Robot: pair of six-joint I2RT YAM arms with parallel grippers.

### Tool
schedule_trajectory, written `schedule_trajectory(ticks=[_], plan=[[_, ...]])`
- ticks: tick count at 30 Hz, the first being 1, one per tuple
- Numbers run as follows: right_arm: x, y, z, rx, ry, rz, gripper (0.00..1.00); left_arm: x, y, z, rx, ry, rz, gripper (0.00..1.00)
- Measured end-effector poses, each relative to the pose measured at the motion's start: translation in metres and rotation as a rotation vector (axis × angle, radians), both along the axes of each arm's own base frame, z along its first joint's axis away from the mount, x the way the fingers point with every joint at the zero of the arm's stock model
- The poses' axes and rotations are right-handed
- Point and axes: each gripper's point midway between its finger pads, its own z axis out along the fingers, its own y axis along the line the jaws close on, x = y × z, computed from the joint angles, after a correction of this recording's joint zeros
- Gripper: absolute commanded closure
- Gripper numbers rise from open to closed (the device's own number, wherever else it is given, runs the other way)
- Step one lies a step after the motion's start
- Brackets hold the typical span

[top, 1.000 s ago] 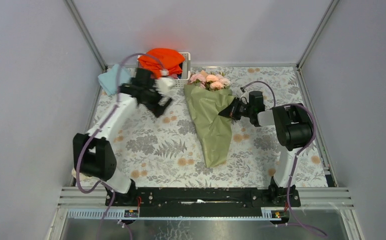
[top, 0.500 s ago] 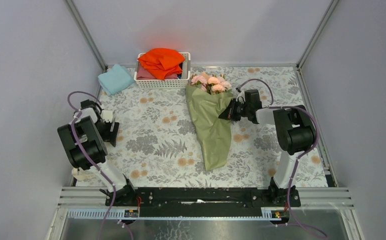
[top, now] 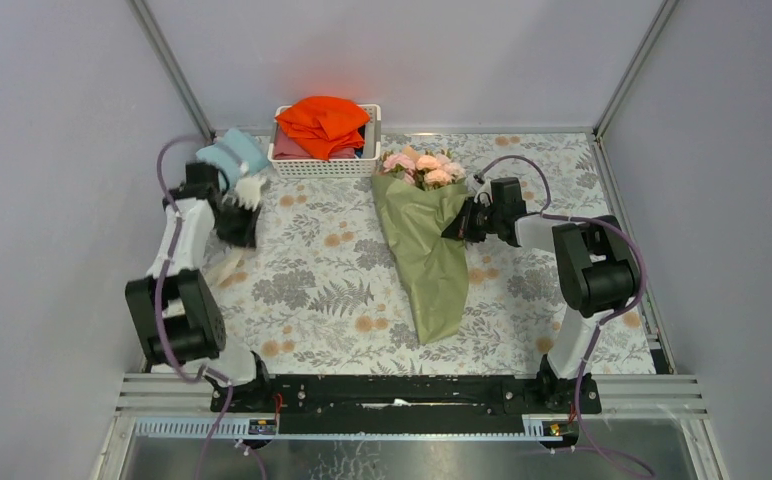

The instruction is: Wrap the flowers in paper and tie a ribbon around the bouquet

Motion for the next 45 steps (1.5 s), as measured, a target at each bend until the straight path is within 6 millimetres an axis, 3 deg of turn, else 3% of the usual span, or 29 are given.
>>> schedule_trajectory(ticks=[3,4,6,8,11,13,15,17,22,25,27,33,37,39,41,45], plan=[[-0.002,-0.003,-0.002,-0.017,0.012,-0.007,1.00,0.043,-0.075,0.117,-0.110,-0.291,-0.255,1.00],[-0.002,-0.004,-0.002,-0.022,0.014,-0.010,1.00,0.054,-0.101,0.172,-0.157,-0.433,-0.343,1.00],[-0.003,-0.004,-0.003,-0.028,0.022,-0.012,1.00,0.051,-0.135,0.269,-0.224,-0.679,-0.475,1.00],[-0.002,-0.005,-0.002,-0.032,0.028,-0.014,1.00,0.022,-0.158,0.356,-0.275,-0.883,-0.582,1.00],[0.000,-0.005,0.000,-0.034,0.030,-0.016,1.00,-0.027,-0.179,0.423,-0.320,-1.031,-0.696,1.00],[-0.001,-0.005,0.000,-0.036,0.032,-0.016,1.00,-0.052,-0.188,0.434,-0.354,-1.048,-0.747,1.00],[0.000,-0.005,0.001,-0.039,0.032,-0.017,1.00,-0.064,-0.193,0.425,-0.397,-1.003,-0.765,1.00],[0.000,-0.006,0.001,-0.043,0.032,-0.019,1.00,-0.065,-0.199,0.398,-0.460,-0.911,-0.777,1.00],[0.006,-0.004,0.009,-0.041,0.029,-0.020,1.00,-0.071,-0.234,0.281,-0.646,-0.540,-0.867,1.00],[0.015,-0.003,0.020,-0.039,0.024,-0.028,1.00,-0.103,-0.274,0.207,-0.701,-0.250,-0.971,1.00],[0.023,-0.001,0.030,-0.037,0.018,-0.035,1.00,-0.128,-0.303,0.174,-0.671,-0.121,-1.083,1.00],[0.043,0.004,0.051,-0.028,0.023,-0.047,1.00,-0.199,-0.396,0.120,-0.462,-0.044,-1.528,1.00],[0.050,0.006,0.065,-0.013,0.039,-0.064,1.00,-0.237,-0.441,0.073,-0.303,-0.017,-1.748,1.00],[0.054,0.008,0.073,0.003,0.039,-0.076,1.00,-0.240,-0.454,0.048,-0.226,-0.020,-1.800,1.00],[0.056,0.009,0.078,0.013,0.041,-0.084,1.00,-0.227,-0.464,0.028,-0.143,-0.065,-1.815,1.00],[0.056,0.011,0.081,0.024,0.050,-0.089,1.00,-0.184,-0.489,0.017,0.015,-0.261,-1.805,1.00]])
